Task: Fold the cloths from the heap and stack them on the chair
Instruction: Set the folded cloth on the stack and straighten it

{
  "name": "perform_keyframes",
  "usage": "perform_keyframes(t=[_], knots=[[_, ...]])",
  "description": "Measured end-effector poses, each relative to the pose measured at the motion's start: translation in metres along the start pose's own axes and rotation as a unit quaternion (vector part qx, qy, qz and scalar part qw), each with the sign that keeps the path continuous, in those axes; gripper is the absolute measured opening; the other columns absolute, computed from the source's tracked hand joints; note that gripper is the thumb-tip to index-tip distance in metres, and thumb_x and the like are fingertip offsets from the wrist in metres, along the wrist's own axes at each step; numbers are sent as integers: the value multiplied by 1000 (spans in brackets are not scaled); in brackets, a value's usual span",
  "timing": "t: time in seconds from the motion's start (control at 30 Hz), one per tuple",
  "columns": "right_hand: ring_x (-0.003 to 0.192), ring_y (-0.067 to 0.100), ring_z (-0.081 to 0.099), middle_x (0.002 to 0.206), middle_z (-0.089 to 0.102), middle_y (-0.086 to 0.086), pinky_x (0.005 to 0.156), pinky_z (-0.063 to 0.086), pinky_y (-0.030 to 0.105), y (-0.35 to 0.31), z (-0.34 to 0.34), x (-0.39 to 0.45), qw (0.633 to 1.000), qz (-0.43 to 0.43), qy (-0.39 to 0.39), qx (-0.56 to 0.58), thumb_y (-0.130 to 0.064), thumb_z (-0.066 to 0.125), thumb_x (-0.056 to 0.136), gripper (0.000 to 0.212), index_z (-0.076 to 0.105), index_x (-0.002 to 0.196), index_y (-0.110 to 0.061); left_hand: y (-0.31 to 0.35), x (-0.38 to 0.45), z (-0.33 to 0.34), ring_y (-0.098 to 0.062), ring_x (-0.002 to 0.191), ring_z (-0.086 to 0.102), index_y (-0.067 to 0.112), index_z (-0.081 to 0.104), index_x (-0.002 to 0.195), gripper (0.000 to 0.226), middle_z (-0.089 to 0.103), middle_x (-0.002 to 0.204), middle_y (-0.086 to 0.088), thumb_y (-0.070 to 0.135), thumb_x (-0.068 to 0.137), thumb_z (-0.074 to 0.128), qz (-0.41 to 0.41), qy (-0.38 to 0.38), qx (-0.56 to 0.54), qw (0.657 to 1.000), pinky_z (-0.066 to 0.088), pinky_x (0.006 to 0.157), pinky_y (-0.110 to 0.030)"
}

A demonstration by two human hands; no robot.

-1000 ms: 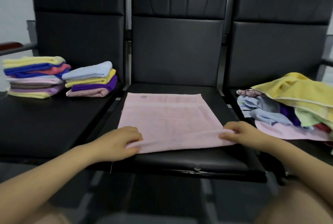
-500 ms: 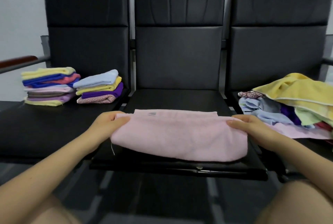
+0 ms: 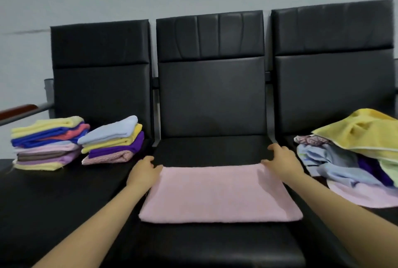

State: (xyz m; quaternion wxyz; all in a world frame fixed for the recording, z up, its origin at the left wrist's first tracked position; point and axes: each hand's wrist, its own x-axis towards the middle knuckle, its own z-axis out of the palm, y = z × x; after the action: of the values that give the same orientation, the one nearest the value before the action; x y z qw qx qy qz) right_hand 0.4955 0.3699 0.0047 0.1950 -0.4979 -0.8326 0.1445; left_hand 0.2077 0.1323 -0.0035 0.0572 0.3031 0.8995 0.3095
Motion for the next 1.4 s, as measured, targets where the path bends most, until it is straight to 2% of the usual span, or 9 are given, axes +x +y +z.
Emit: perform_keyframes(t=[0.1, 0.23, 0.47, 0.6, 0.73, 0.9, 1.03, 1.2, 1.4], knots=[[119, 33, 51, 125, 55, 13, 92, 45, 37, 13, 13, -6, 995, 25, -47, -82, -45, 61, 86, 52, 51, 125, -12, -22, 3, 15, -28, 115, 56, 15, 54, 133, 46, 58, 124, -10, 36, 91, 58, 21, -7, 91, 996, 47, 93, -35], [80, 21, 59, 76, 57, -2, 60, 41, 28, 9, -5, -12, 987, 76, -122, -73, -58, 66, 77, 44, 55, 75, -15, -25, 2, 13, -19, 98, 62, 17, 62, 121, 34, 66, 105, 0, 35, 92, 59, 10, -27, 32, 999, 47, 80, -28], [98, 19, 49, 130, 52, 7, 82, 40, 29, -16, -8, -18, 963, 131, -226, 66, -41, 77, 77, 76, 45, 138, -7, -25, -2, 15, -15, 76, 57, 20, 61, 94, 18, 61, 82, 4, 37, 92, 56, 45, -33, 116, 992, 41, 59, -29], [107, 26, 54, 121, 56, 7, 91, 45, 37, -31, -12, -18, 932, 167, -237, 218, -30, 78, 78, 60, 53, 127, -9, -30, -5, 11, -17, 86, 62, 18, 66, 97, 11, 66, 90, 2, 24, 91, 58, 22, -44, 5, 999, 51, 77, -33], [103, 30, 60, 111, 62, 13, 93, 49, 42, -67, -9, -22, 921, 159, -218, 282, -33, 78, 76, 54, 57, 117, -4, -28, -11, 1, -10, 87, 57, 20, 66, 105, 17, 62, 94, 7, 17, 92, 56, 4, -29, -64, 997, 41, 69, -24], [83, 24, 66, 89, 68, 11, 82, 55, 37, -133, 8, -46, 891, 64, -248, 375, -22, 71, 83, 17, 66, 90, -7, -18, -25, -10, -7, 80, 58, 21, 67, 97, 16, 64, 93, 5, 13, 94, 53, -6, -6, -117, 993, 43, 67, -23], [75, 24, 68, 94, 69, 17, 72, 57, 32, -165, 20, -63, 824, 31, -347, 446, -19, 64, 93, 27, 58, 113, -4, -1, -35, -5, -10, 62, 58, 11, 67, 97, 20, 67, 80, -3, 13, 97, 47, -25, -67, -172, 983, 47, 57, -23], [79, 22, 68, 98, 68, 13, 76, 58, 32, -158, 22, -54, 895, 23, -273, 352, -21, 56, 97, 22, 57, 115, -8, 18, -38, 6, -23, 69, 66, 8, 62, 82, 32, 67, 83, -9, 35, 96, 53, -76, -129, -144, 978, 60, 76, -36], [75, 17, 65, 86, 68, 5, 74, 55, 31, -107, 29, -35, 947, 57, -230, 215, -19, 50, 94, 21, 63, 106, -9, 39, -41, 16, -17, 80, 56, 14, 54, 107, 40, 55, 89, -1, 42, 83, 69, -109, -179, -84, 974, 42, 62, -27]])
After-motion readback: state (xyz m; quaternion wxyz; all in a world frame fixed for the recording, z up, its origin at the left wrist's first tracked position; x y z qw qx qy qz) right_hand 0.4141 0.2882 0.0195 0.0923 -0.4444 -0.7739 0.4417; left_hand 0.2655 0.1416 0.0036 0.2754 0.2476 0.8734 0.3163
